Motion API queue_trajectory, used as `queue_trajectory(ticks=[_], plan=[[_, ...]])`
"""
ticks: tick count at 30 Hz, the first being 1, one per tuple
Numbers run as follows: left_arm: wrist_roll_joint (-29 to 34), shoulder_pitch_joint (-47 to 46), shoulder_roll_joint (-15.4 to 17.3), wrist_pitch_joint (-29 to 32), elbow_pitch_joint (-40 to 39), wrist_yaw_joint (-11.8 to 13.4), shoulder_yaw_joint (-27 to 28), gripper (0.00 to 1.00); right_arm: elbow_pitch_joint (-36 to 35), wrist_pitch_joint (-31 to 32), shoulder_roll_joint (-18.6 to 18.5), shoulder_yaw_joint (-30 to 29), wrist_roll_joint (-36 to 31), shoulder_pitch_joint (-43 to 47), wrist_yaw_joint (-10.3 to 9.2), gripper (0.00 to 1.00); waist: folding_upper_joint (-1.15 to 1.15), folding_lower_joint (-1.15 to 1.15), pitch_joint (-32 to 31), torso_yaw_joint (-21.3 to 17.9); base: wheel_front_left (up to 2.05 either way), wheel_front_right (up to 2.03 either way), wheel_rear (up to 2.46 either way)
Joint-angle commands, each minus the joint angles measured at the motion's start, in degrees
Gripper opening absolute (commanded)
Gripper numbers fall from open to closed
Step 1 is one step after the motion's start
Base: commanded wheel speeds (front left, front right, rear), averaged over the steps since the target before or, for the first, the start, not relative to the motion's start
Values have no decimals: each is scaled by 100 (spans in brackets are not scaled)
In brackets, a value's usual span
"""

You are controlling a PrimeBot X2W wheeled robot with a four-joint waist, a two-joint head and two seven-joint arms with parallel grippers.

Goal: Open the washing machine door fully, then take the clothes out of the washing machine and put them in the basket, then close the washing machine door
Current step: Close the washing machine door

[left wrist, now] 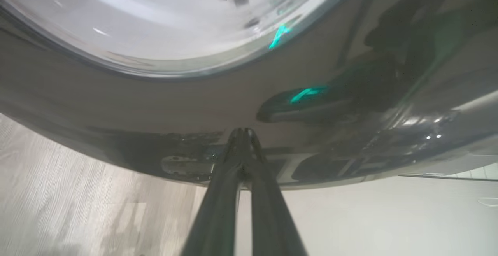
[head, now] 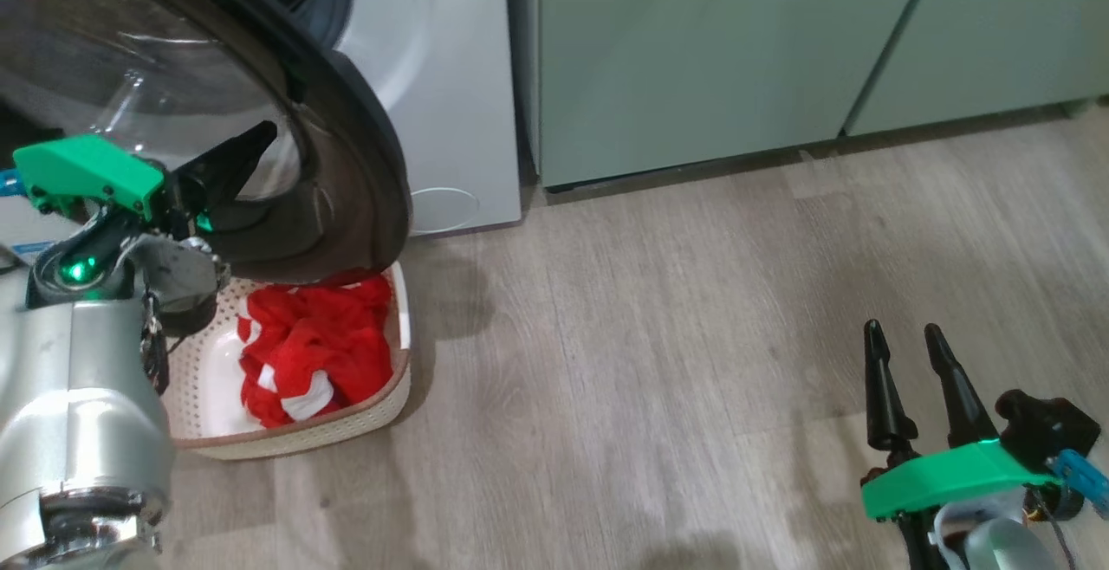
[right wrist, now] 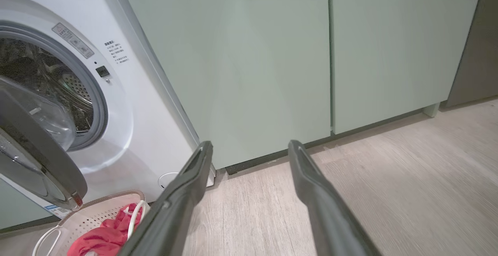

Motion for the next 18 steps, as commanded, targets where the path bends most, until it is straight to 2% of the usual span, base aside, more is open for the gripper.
queue_trajectory(ticks=[1,7,8,9,10,14,18], plan=[[73,-149,257,-76,-103,-82,114,0,-195,-36,-31,108,-17,-165,-4,100,0,0,-59,126,0,0,0],[111,63,259,-255,-48,-229,123,0,-214,-36,-52,92,-22,-160,-4,100,0,0,-191,431,0,0,0],[150,217,269,-382,-76,-284,125,67,-213,-36,-67,84,-24,-148,-4,100,0,0,-255,570,0,0,0],[172,301,269,-450,-111,-311,119,89,-220,-36,-70,75,-26,-140,-4,100,0,0,-282,643,0,0,0],[207,394,278,-534,-162,-335,107,100,-229,-36,-74,64,-29,-133,-4,100,0,0,-308,720,0,0,0],[372,818,323,-939,-422,-384,28,100,-254,-36,-85,-2,-24,-97,-4,100,0,0,-425,1015,0,0,0],[593,1371,387,-1510,-1233,-390,-337,100,-292,-36,-84,-60,-24,-97,-4,100,0,0,-478,1261,0,0,0]])
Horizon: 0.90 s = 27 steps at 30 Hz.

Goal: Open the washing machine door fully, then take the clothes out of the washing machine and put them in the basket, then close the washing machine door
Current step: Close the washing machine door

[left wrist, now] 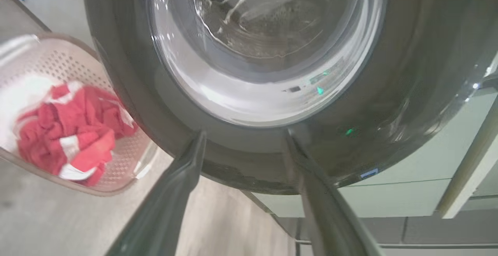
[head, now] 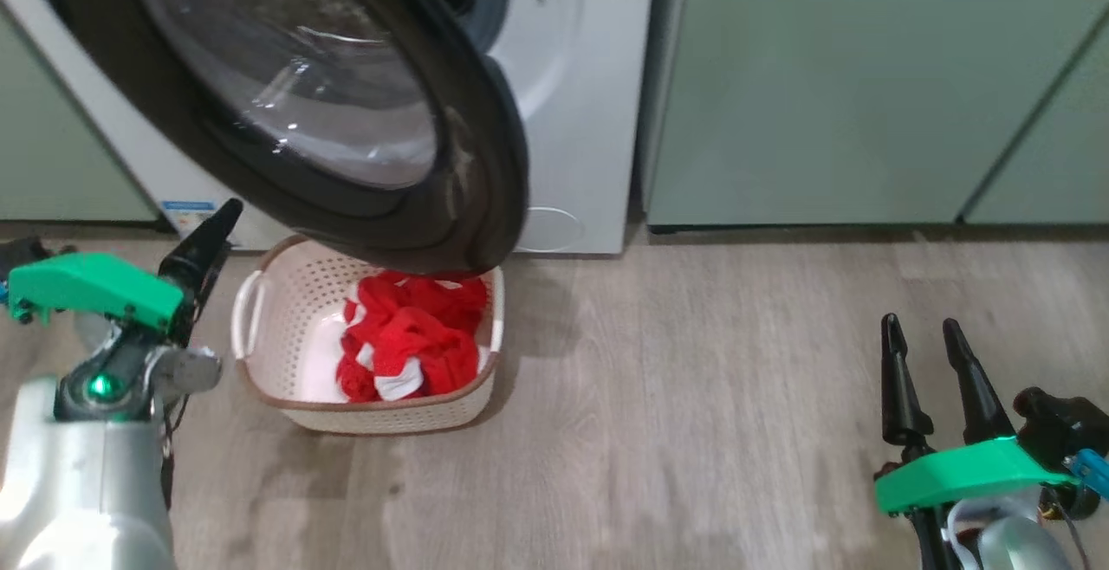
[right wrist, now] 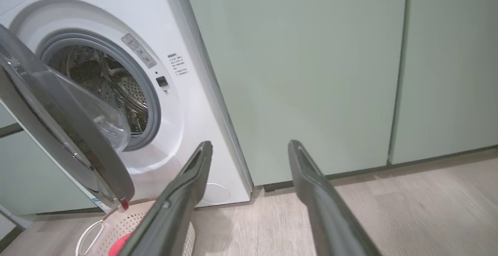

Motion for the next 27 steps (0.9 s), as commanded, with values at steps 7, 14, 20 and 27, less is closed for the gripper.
queue_trajectory(ticks=[7,14,20,27], plan=[[352,1041,693,-1579,-1454,-37,-905,100,-212,-36,-39,61,-37,-46,-4,100,0,0,-210,353,0,0,0],[998,1715,1377,-3655,-1518,-38,-2208,100,-239,-36,-17,30,-32,64,-4,100,0,0,-309,412,0,0,0],[1546,1808,1616,-4598,-999,-38,-2696,100,-288,-36,3,-15,-25,171,-4,100,0,0,-334,399,0,0,0],[3134,2105,1044,-4614,-1408,-38,-1727,100,-263,-36,67,-22,-27,321,-4,100,0,0,-350,358,0,0,0]])
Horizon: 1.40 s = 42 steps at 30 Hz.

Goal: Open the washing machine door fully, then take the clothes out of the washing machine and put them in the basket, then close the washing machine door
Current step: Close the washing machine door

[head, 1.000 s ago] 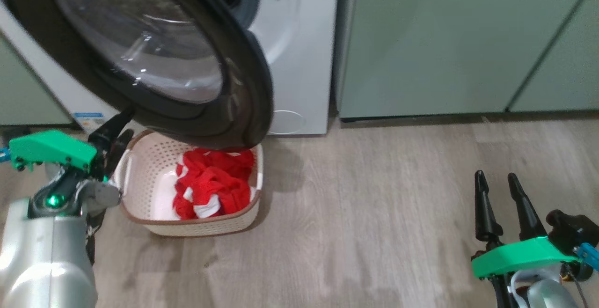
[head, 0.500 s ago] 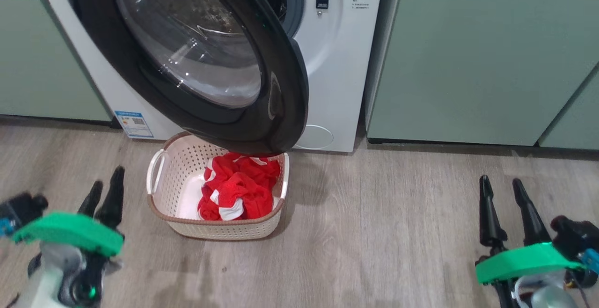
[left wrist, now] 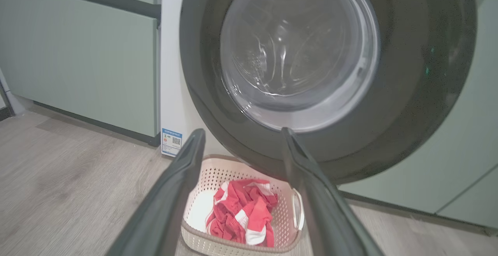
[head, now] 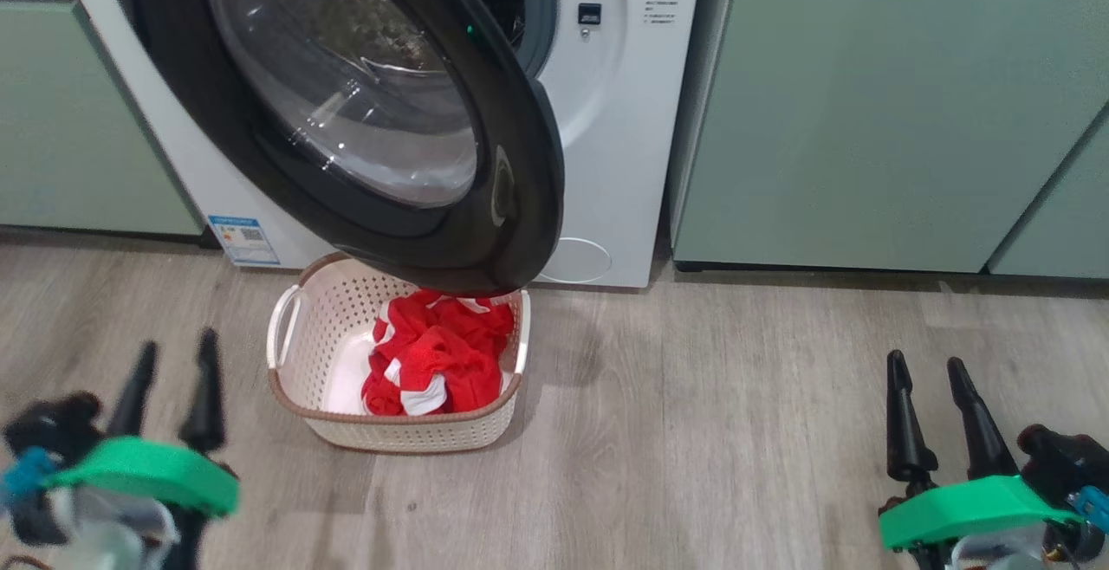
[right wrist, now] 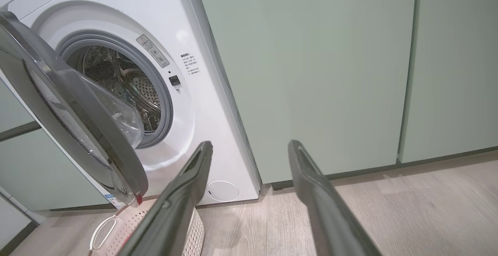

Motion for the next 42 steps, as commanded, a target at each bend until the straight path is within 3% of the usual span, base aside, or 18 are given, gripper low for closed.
queue_trajectory(ticks=[1,10,24,25,26,27,35,42], plan=[[329,-31,6,-42,-240,-36,288,100,-168,-36,-26,117,-28,-58,-4,100,0,0,4,-22,0,0,0],[1372,284,-397,-43,-374,-36,564,100,-78,-36,26,134,-37,-42,-4,100,0,0,27,-100,0,0,0],[1644,349,-485,-43,-377,-36,703,100,-92,-36,51,17,-5,-92,-4,100,0,0,33,-128,0,0,0],[1651,354,-496,-43,-374,-36,699,100,-116,-36,51,-28,32,-117,-4,73,0,0,37,-116,0,0,0],[1658,364,-503,-43,-355,-36,686,100,-151,-36,38,-61,48,-152,-4,33,0,0,42,-103,0,0,0],[1668,372,-503,-43,-330,-36,665,100,-193,-36,24,-101,64,-194,-4,0,0,0,46,-90,0,0,0],[1725,423,-553,-43,-255,-36,528,100,-796,-36,-150,-291,147,-799,-4,0,0,0,54,185,0,0,0],[1806,398,-692,-43,-221,-36,503,100,-1160,-36,-325,168,201,-1504,-4,0,0,0,51,664,0,0,0]])
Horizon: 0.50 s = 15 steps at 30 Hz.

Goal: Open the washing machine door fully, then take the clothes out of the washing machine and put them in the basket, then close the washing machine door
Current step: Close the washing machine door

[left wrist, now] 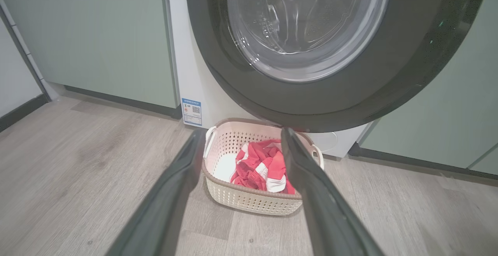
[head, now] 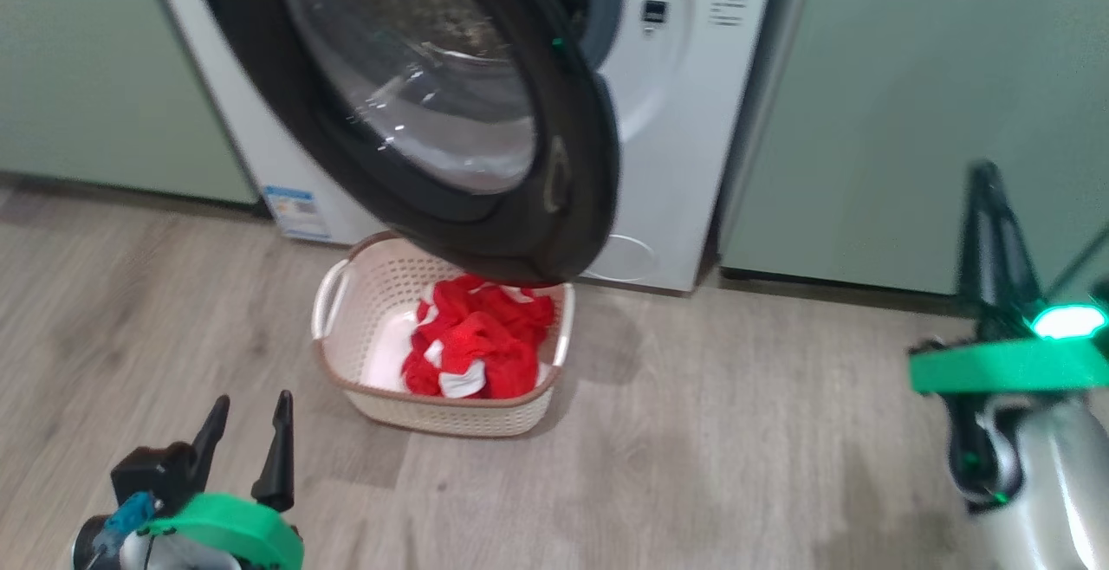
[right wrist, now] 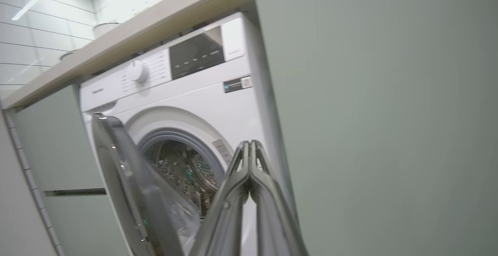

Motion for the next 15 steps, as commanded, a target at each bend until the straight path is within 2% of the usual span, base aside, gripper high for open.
queue_trajectory(ticks=[1,9,11,15], plan=[[96,-215,56,-42,-111,-36,193,100,-266,-35,-101,388,44,-433,-4,0,0,0,10,259,0,0,0],[204,-291,-99,-42,-81,-36,52,100,3,-35,-190,1547,182,-1068,-4,0,0,0,76,848,0,0,0],[215,-314,-146,-42,-58,-36,-34,100,333,-35,-223,2142,202,-1298,-4,0,0,0,104,1084,0,0,0],[235,-370,-235,-42,-55,-36,-189,100,975,-35,-249,2764,245,-1589,-4,0,0,0,194,1381,0,0,0]])
